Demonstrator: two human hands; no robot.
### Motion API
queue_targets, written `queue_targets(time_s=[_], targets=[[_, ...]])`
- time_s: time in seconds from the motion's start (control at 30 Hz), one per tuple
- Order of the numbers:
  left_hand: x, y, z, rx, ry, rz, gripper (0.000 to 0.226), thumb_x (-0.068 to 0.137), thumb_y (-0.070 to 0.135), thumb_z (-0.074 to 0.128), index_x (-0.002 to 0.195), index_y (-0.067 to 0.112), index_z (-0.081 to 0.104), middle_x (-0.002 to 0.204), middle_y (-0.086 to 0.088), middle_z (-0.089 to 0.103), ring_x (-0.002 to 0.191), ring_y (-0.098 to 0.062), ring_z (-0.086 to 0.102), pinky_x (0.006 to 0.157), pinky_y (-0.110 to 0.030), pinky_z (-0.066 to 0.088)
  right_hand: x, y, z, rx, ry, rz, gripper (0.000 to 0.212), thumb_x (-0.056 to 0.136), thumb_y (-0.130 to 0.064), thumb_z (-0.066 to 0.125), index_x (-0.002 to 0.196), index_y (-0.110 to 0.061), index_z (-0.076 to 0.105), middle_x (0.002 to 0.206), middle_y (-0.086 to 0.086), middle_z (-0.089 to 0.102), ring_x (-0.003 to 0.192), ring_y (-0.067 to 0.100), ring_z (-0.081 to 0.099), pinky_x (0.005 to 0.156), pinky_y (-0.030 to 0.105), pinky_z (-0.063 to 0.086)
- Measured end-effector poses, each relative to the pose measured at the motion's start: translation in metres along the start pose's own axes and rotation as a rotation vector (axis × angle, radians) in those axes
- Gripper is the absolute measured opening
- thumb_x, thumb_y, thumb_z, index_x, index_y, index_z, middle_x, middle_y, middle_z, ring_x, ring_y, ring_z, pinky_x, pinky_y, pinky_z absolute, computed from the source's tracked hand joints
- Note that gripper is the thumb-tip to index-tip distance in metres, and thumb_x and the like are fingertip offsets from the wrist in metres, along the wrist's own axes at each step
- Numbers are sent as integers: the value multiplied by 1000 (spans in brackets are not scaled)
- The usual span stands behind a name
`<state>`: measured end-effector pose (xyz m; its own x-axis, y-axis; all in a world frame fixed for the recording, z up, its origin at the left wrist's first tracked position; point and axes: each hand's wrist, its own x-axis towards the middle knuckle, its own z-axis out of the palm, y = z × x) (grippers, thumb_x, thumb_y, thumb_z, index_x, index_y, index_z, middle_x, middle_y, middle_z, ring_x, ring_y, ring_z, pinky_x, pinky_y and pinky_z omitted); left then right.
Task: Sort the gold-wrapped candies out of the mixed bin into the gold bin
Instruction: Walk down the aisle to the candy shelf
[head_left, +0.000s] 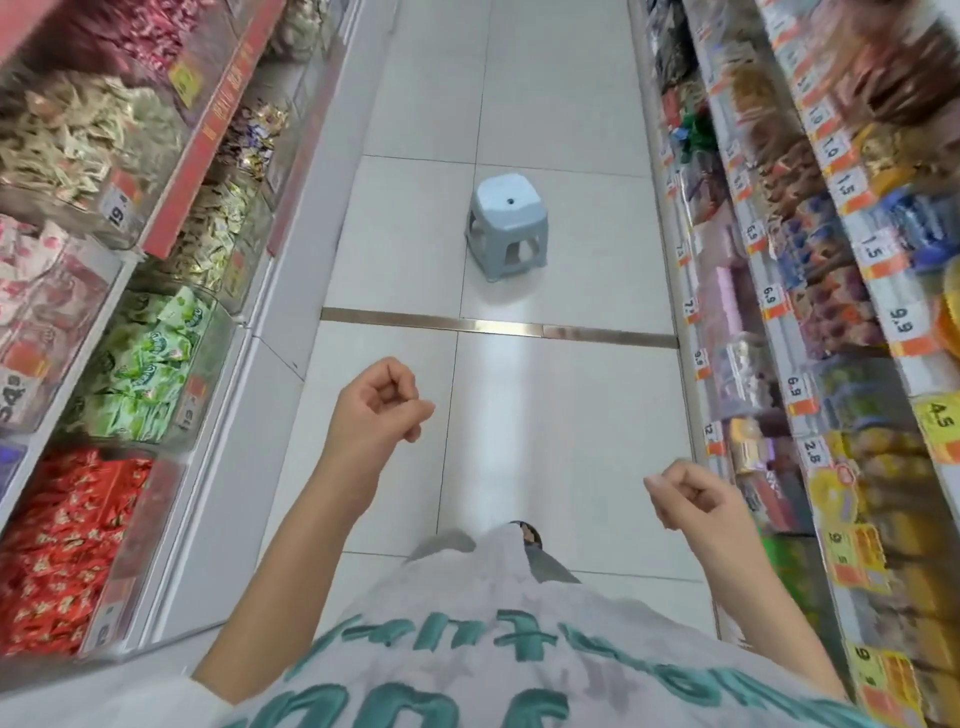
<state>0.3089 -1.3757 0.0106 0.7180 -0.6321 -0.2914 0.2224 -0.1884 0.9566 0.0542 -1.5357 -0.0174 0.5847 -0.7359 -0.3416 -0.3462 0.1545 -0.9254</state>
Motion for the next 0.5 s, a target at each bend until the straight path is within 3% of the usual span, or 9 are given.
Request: queue_targets(time_s=[0.2, 0.3, 0.37, 0.5], targets=[[83, -3, -38, 6, 237, -120, 21, 61, 4, 56, 58, 19, 42, 56, 7, 38, 51, -11, 37, 51, -21, 34, 199, -117, 54, -67, -256, -144, 33, 78, -26, 70, 60, -10, 48, 50, -8, 45, 50, 6, 39, 52, 14, 33], [138, 2, -58, -7, 305, -159, 25, 63, 1, 58, 58, 17, 40, 56, 6, 36, 51, -12, 34, 52, -25, 31, 288, -164, 88, -57, -327, -177, 31, 81, -26, 70, 57, -18, 50, 51, -10, 44, 51, 6, 39, 62, 28, 43], [186, 10, -69, -58, 341, -170, 40, 69, -10, 59, 53, 22, 41, 56, 5, 35, 53, -14, 31, 48, -21, 31, 342, -188, 111, -49, -341, -167, 35, 85, -21, 69, 56, -20, 50, 52, -9, 45, 52, 6, 40, 67, 35, 47], [287, 53, -75, -96, 319, -153, 27, 58, 3, 59, 53, 23, 40, 55, 5, 35, 50, -12, 30, 49, -23, 29, 434, -224, 144, -36, -332, -198, 33, 88, -11, 64, 60, -12, 46, 50, -8, 45, 51, 6, 41, 55, 13, 37]])
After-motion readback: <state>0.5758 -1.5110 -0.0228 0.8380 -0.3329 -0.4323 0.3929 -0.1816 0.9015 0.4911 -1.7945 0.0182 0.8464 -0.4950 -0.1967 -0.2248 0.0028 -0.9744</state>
